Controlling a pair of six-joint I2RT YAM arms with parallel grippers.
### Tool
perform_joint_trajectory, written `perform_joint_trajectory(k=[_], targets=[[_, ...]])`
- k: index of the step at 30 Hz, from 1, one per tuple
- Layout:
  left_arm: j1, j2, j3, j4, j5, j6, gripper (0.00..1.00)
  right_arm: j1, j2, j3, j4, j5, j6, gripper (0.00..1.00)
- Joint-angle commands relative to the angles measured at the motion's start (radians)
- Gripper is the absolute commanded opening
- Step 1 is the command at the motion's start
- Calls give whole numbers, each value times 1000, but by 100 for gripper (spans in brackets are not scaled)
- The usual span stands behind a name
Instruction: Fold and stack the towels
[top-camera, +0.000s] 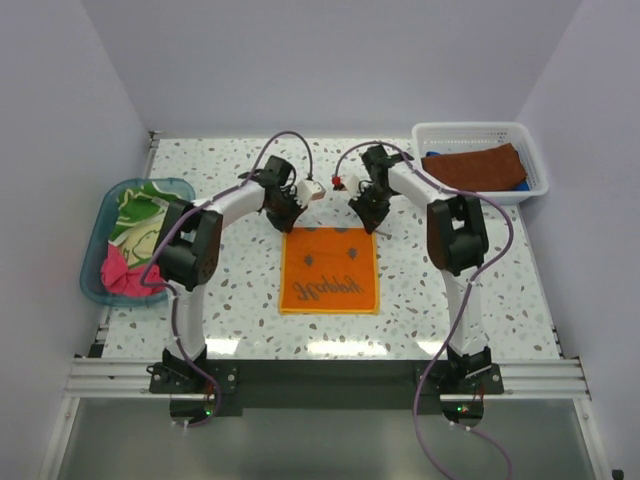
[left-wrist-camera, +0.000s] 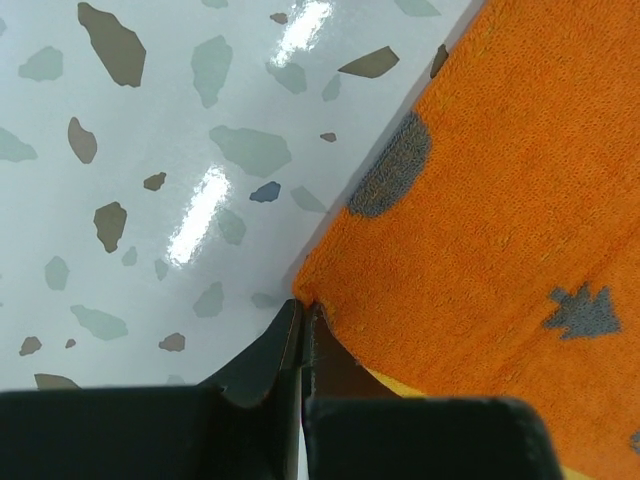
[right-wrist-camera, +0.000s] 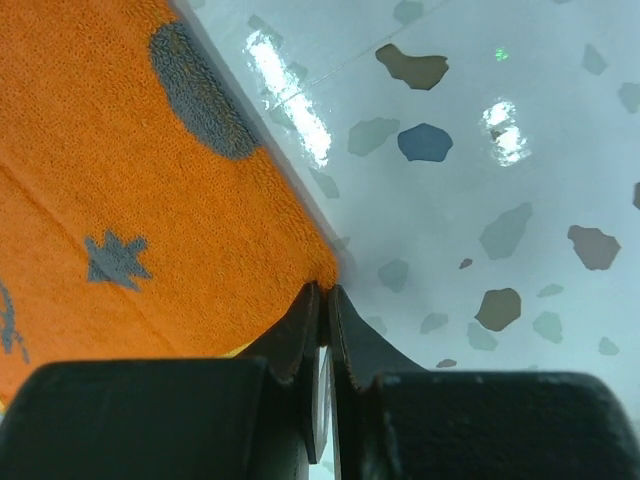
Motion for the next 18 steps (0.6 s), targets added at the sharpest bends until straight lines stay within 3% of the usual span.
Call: perform_joint_trajectory(k=[1,8,18], targets=[[25,-77,1,-9,-19,27,0,0,-113,-31,99,61,48,0],[25,-188,-100,102,-28,-23,0,20,-210,-90,171,120,81,0],[22,-367,-270,142,-37,-210,0,55,-363,-279,249,187,186,0]])
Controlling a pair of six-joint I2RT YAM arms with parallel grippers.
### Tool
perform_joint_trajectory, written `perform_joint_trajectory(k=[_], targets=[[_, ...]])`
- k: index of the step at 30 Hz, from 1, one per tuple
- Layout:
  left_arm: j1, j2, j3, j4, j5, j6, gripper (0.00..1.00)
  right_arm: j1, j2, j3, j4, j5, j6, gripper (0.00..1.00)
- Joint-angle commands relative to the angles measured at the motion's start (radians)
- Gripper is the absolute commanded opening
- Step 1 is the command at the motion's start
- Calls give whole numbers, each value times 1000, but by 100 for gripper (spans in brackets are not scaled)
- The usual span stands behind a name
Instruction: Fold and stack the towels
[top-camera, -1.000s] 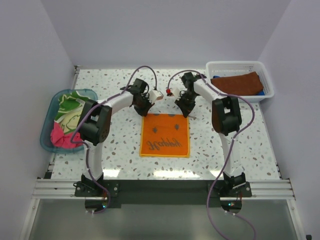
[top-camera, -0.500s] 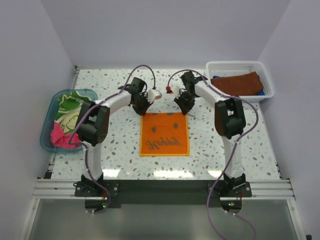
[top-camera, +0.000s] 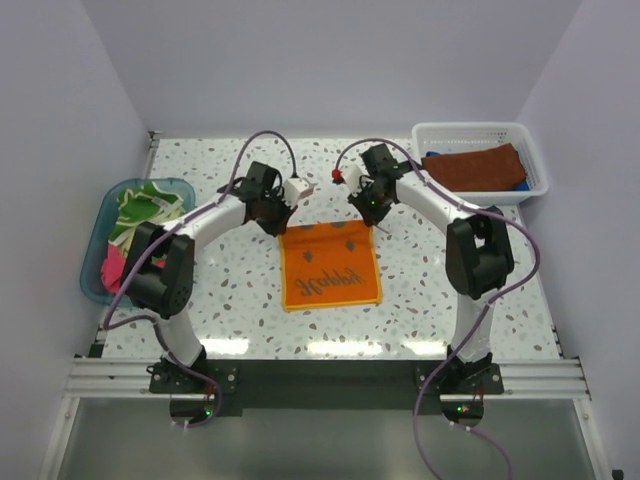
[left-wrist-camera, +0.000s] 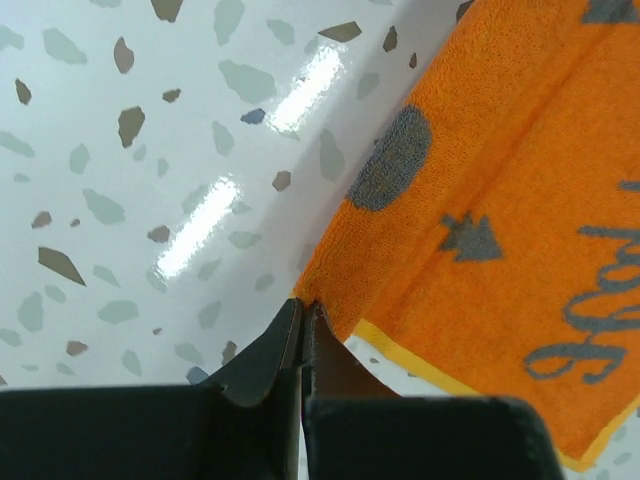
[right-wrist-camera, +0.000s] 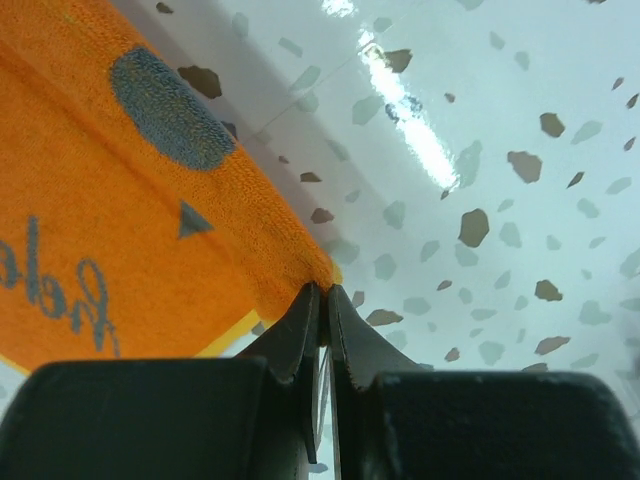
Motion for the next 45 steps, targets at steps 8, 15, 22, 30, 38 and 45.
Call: perform_joint_trajectory(k=[8,15,22,30,38,45], targets=[[-20,-251,-208,39,0,-266,0,19,-190,-165,-2,10,239,0],[-133,-326,-376,79,-17,-477,0,42,-274,-310,-5,31,341,0],[-167,-415,-436,64,-75,-564,0,60,-363,-429,-1,27,399,0],[-169,-391,-407,17,-72,-590,0,62,-420,-485,1,-31,447,0],[-175,-450,-413,-33,-81,-633,0,62,-451,-506,-51,-79,513,0],[-193,-447,-491,10,-54,-665,0,62,-457,-575,-30,-96,554,0]])
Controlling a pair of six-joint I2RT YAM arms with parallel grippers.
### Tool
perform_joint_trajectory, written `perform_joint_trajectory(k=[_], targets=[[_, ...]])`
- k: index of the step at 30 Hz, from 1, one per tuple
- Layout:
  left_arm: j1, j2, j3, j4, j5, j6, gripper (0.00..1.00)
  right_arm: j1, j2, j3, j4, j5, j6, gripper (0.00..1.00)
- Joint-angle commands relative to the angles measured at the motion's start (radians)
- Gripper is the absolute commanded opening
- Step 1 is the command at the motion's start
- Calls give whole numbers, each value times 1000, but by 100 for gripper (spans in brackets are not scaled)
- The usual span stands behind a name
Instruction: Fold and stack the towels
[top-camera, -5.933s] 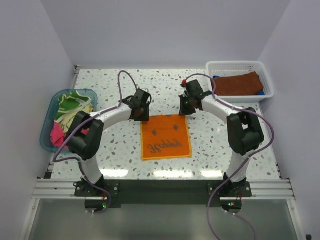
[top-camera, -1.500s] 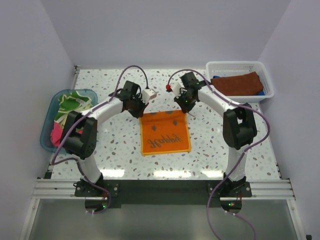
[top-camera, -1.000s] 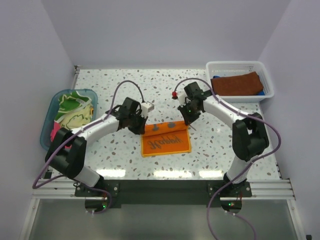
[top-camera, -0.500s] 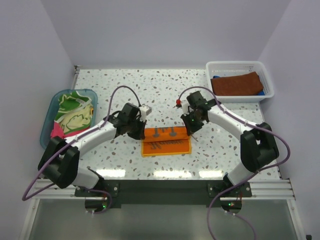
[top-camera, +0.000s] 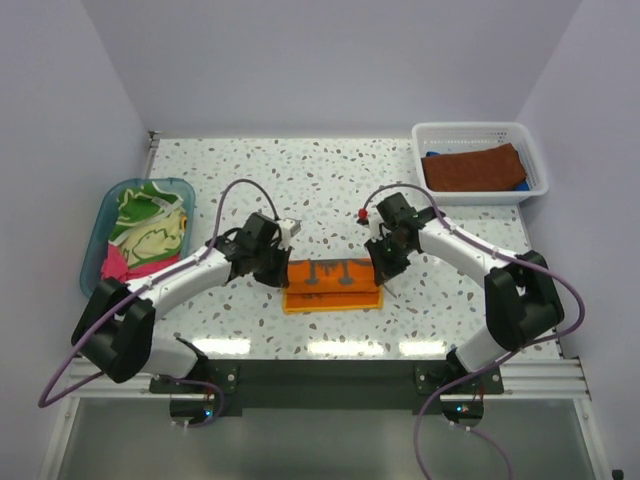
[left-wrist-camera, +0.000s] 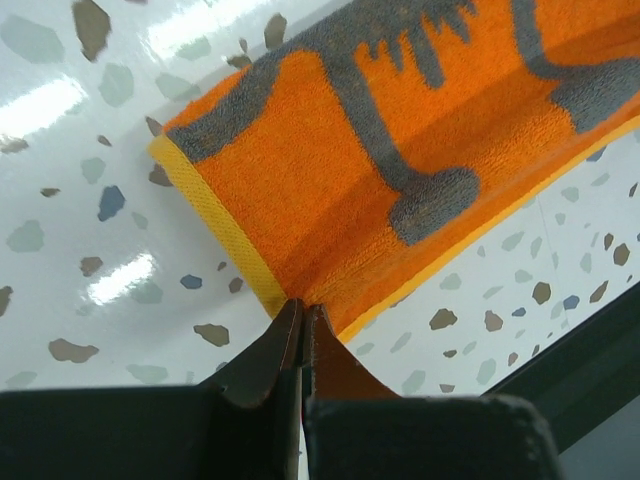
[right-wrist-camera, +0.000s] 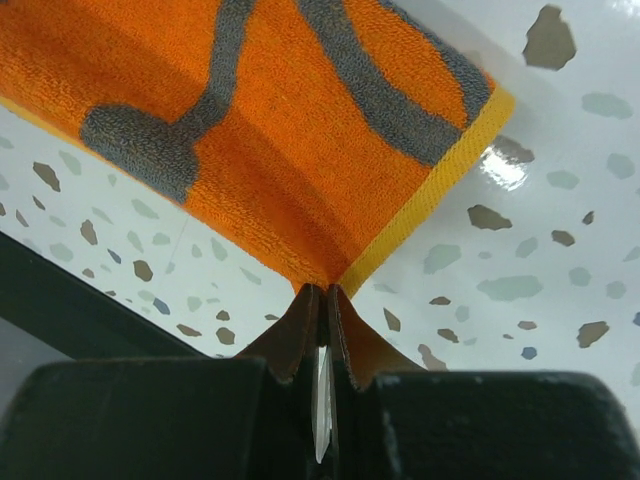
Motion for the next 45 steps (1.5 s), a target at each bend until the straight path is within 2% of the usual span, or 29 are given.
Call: perform_joint_trajectory(k=[1,11,16,23,24,28,31,32,33,35,36,40,45], targets=[[-11,-10,-57,12,6,-40,0,-7,-23,-37,-20,6,41,0],[-36,18,-134,92,23,-64,0,-5,49,-80,49,0,60,0],[-45,12,-137,97,25,-70,5,-4,43,-88,42,-8,63,7],[-50,-25,-136,81,20,-83,8,2,17,-100,43,-40,81,10],[-50,-28,-136,80,23,-83,11,2,15,-102,42,-47,83,14],[-60,-57,-137,61,28,-92,17,5,-15,-116,34,-89,90,21],[-65,-102,-148,61,40,-115,26,8,-63,-130,31,-113,103,26],[-68,-115,-151,58,54,-122,40,10,-75,-133,29,-121,107,28],[-70,-146,-154,55,60,-129,46,13,-87,-139,26,-135,112,33],[-74,-181,-166,52,69,-152,60,13,-125,-142,16,-141,112,36],[-73,-218,-166,46,68,-158,62,13,-142,-140,13,-143,120,39],[-73,-277,-113,3,28,-192,65,13,-216,-108,22,-121,144,40],[-73,-237,-12,0,-47,-227,64,13,-253,-88,121,-92,225,37]])
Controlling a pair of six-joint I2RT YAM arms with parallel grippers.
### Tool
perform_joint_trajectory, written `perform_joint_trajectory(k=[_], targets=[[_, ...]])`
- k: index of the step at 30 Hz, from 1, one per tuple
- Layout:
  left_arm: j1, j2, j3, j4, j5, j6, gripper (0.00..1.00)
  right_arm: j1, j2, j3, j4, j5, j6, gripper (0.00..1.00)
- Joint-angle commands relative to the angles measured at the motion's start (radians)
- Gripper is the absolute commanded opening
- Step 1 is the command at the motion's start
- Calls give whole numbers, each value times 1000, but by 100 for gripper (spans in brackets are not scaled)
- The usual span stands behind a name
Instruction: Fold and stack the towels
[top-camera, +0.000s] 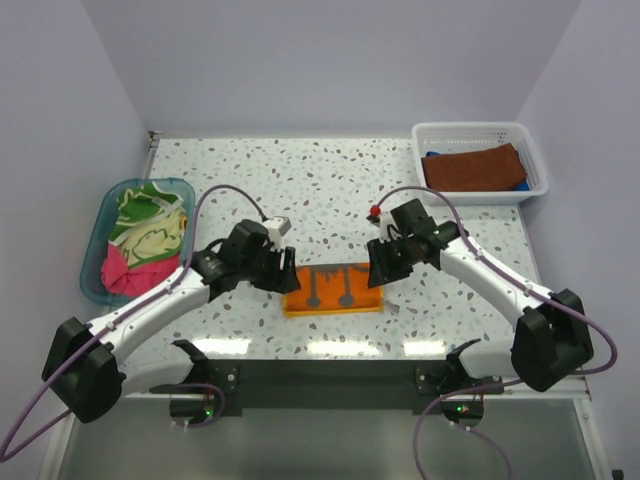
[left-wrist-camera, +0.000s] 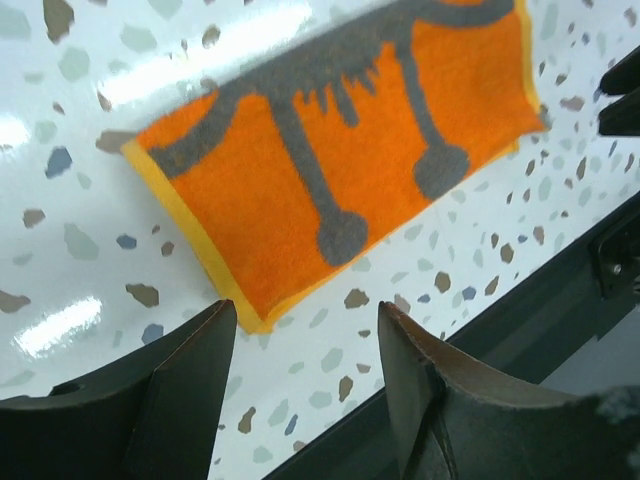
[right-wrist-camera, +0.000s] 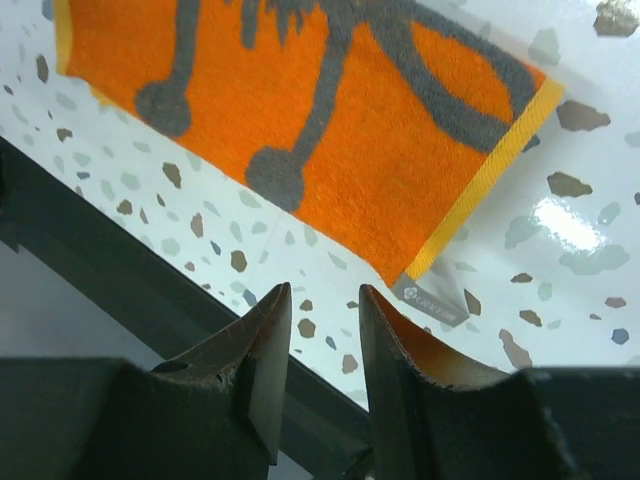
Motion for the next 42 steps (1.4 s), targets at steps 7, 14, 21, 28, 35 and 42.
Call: perform_joint_trajectory(k=[7,14,21,28,35,42], targets=[[-50,116,75,122,-34,-81,50,8,11,-64,236,13,164,31],[-133,196,-68,234,-66,-147,37,16,44,-227,373,-4,213,20],[-165,214,-201,311,-115,-228,33,16,32,-313,393,39,225,18],[-167,64,-156,157,-196,-241,35,16,-77,-235,270,107,188,20],[-164,29,-4,87,-351,-214,40,13,-75,-106,256,185,159,20],[-81,215,6,235,-397,-136,36,-18,37,-126,408,226,159,20]])
